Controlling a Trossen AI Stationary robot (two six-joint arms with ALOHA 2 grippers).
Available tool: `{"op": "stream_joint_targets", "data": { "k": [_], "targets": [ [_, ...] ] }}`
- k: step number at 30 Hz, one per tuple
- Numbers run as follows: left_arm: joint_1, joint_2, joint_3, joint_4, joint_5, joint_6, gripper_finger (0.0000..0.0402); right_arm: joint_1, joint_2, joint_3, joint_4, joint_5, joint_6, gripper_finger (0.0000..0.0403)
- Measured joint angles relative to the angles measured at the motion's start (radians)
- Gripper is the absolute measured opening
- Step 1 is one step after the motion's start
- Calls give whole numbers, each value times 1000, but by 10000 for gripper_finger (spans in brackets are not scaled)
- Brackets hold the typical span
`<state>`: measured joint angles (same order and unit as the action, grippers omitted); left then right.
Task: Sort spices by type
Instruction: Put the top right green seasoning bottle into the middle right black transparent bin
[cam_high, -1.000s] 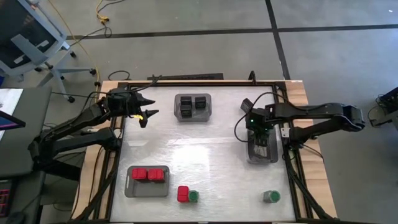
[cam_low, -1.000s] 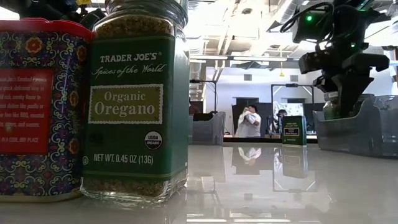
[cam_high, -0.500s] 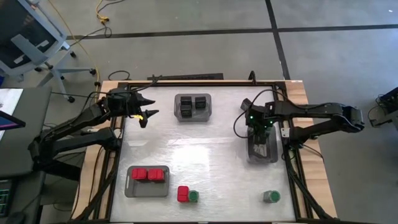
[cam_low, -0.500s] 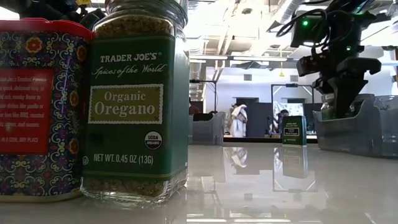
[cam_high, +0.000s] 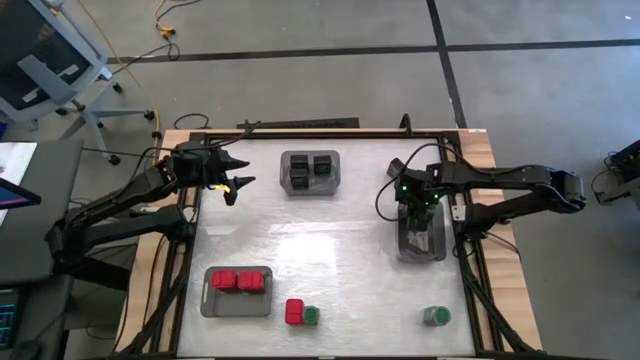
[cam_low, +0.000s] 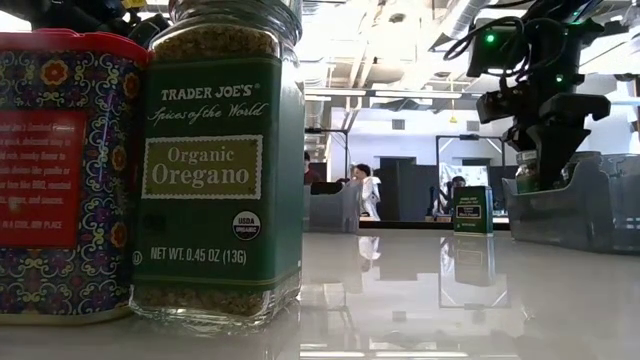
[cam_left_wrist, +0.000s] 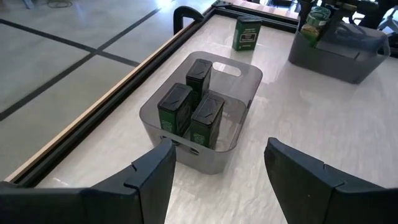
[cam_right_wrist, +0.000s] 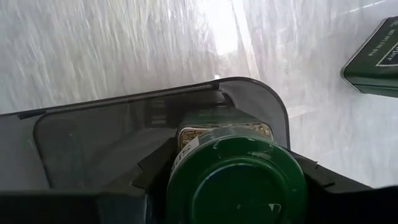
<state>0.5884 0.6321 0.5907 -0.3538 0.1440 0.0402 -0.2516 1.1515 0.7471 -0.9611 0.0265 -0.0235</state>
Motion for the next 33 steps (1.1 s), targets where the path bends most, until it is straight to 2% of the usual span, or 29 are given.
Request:
{"op": "stream_joint_targets", "data": {
  "k": [27, 33],
  "targets": [
    [0, 0, 0, 0, -2, 0, 236, 2, 0, 1, 0, 0, 0, 241],
    [0, 0, 0, 0, -1, -7, 236, 2, 0, 1, 0, 2, 0, 273]
  ]
}}
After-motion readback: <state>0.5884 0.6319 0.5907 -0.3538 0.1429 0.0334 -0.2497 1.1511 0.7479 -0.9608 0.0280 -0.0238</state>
